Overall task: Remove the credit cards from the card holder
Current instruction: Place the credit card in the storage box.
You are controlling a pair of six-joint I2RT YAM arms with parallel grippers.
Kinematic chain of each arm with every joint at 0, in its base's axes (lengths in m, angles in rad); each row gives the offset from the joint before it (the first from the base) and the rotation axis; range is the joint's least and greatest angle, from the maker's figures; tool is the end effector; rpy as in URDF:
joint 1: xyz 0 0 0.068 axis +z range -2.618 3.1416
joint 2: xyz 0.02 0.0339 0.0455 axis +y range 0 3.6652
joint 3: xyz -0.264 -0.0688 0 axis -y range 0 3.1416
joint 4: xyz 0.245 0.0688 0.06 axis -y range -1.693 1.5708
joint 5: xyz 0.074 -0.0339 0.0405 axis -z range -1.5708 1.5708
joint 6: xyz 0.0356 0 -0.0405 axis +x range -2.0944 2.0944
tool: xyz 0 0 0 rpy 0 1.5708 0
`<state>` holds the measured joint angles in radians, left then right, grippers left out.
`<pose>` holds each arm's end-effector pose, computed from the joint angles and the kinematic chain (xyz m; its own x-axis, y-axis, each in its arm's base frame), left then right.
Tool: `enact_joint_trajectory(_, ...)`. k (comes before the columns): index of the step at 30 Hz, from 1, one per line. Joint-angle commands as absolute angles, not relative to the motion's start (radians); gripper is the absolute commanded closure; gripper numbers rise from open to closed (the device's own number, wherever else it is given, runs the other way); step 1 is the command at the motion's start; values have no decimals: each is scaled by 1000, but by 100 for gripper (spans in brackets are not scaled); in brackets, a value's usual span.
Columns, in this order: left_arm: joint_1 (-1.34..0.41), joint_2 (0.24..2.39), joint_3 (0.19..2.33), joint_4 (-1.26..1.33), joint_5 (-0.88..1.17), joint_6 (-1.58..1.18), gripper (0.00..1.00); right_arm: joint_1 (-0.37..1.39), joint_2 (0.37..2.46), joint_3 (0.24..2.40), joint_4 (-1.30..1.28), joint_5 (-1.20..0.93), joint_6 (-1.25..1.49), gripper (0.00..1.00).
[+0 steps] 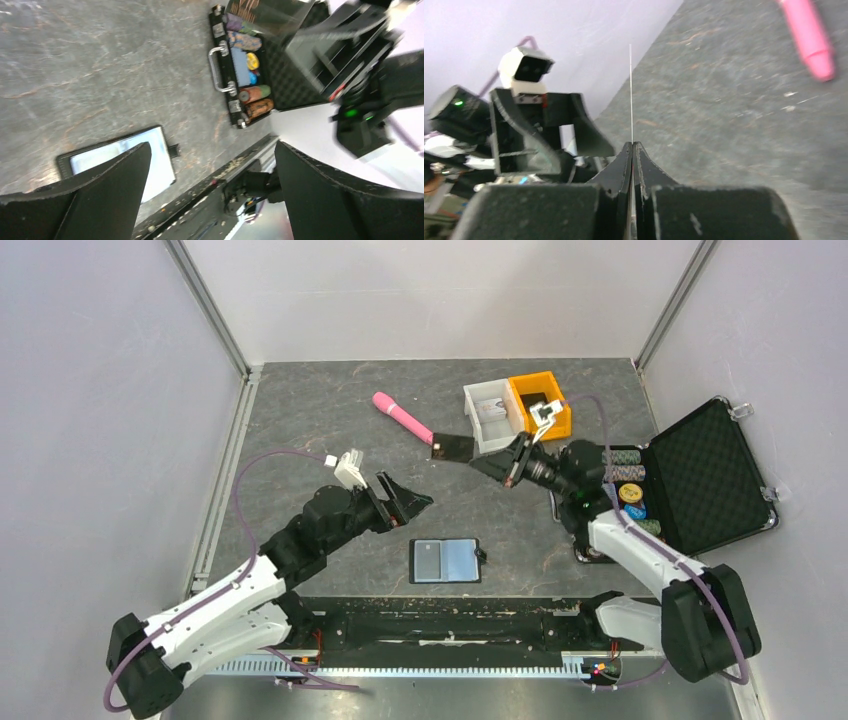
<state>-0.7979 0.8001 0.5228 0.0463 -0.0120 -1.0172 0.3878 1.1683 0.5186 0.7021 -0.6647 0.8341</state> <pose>0.1363 -0.1392 0.2684 -0.6860 -0.5148 -0.5141 0.2361 0.5109 -0.8266 0.2230 0.1148 0.2613 -0.6103 0.3805 -0.6949 -0.6190 0.3184 0.7180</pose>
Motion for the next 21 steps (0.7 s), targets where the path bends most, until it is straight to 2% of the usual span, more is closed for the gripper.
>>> enact_joint_trajectory(1,-796,790,642,-219,-59,-832,0,270,1202,723,278,-753,516,100)
enact_joint_trajectory(3,-796,789,675,-316,-80,-762,0,215,1257,831,102,-727,414,100)
enact_joint_trajectory(8,-796,785,760,-513,-148,-584,0,70,1386,1022,-125,-734,254,100)
enact_joint_trajectory(11,-797,776,799,-587,-195,-531,0,8,1495,1196,-330,-630,121,100)
enact_joint_trajectory(21,-796,742,824,-660,-295,-456,0,-133,1787,1534,-491,-606,40,100)
